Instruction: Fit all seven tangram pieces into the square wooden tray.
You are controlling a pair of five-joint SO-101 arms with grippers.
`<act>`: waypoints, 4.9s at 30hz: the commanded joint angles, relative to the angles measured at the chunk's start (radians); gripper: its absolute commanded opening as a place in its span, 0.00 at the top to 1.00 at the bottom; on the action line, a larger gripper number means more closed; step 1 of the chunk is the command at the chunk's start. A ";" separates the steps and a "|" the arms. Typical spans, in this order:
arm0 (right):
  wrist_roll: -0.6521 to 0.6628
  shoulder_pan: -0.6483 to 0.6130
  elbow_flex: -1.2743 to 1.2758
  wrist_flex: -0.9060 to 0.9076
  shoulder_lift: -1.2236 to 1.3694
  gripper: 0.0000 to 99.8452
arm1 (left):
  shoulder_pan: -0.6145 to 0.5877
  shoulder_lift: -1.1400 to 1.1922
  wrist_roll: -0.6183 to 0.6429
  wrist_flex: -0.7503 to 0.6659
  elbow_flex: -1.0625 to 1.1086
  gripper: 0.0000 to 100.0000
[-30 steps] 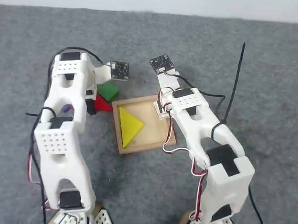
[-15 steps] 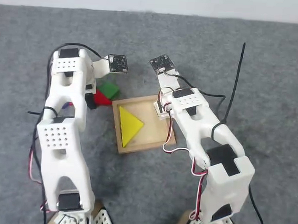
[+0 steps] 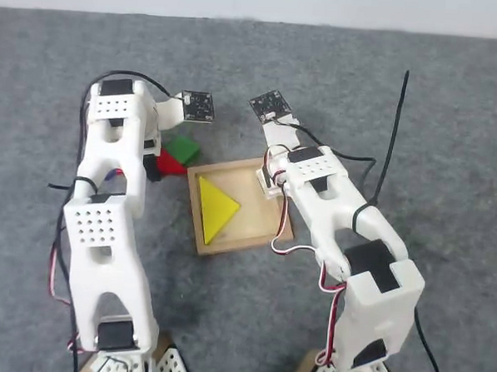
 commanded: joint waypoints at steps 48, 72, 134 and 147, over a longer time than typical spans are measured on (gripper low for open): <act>-0.008 -0.019 -0.025 0.047 -0.016 0.97 | -0.068 0.215 0.120 0.404 -0.553 0.89; -0.008 -0.013 -0.025 0.114 -0.074 0.97 | 0.049 -0.839 0.525 0.262 0.570 0.92; -0.766 -0.070 -0.069 0.426 -0.346 0.74 | 0.193 -1.069 2.392 0.210 0.865 0.92; -0.647 0.117 -0.055 0.763 -0.653 0.90 | 0.219 -1.069 2.742 -0.215 1.101 0.92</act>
